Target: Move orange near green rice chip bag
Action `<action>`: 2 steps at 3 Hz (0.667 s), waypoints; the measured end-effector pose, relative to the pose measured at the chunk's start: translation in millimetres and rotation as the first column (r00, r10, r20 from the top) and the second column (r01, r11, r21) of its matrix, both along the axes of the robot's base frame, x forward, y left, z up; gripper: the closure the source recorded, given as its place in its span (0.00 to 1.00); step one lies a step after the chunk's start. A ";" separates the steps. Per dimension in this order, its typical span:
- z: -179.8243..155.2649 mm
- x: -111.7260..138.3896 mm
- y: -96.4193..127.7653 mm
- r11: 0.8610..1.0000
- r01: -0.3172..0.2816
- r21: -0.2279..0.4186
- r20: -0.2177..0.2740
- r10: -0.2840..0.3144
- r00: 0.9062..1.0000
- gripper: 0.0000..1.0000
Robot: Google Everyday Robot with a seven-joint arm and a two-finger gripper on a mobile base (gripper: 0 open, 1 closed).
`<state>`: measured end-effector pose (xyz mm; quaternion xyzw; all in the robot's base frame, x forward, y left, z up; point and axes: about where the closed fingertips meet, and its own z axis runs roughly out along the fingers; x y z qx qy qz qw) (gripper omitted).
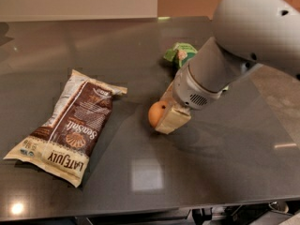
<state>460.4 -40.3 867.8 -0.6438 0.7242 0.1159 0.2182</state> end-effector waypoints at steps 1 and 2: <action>7.4 21.8 -32.1 0.987 0.158 0.005 -0.014 -0.158 0.987 1.00; 5.1 44.2 -65.5 0.954 0.301 0.008 -0.047 -0.300 0.953 1.00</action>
Offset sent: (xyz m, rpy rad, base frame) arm 0.0736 -0.1128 0.0011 0.0296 0.0892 -0.5021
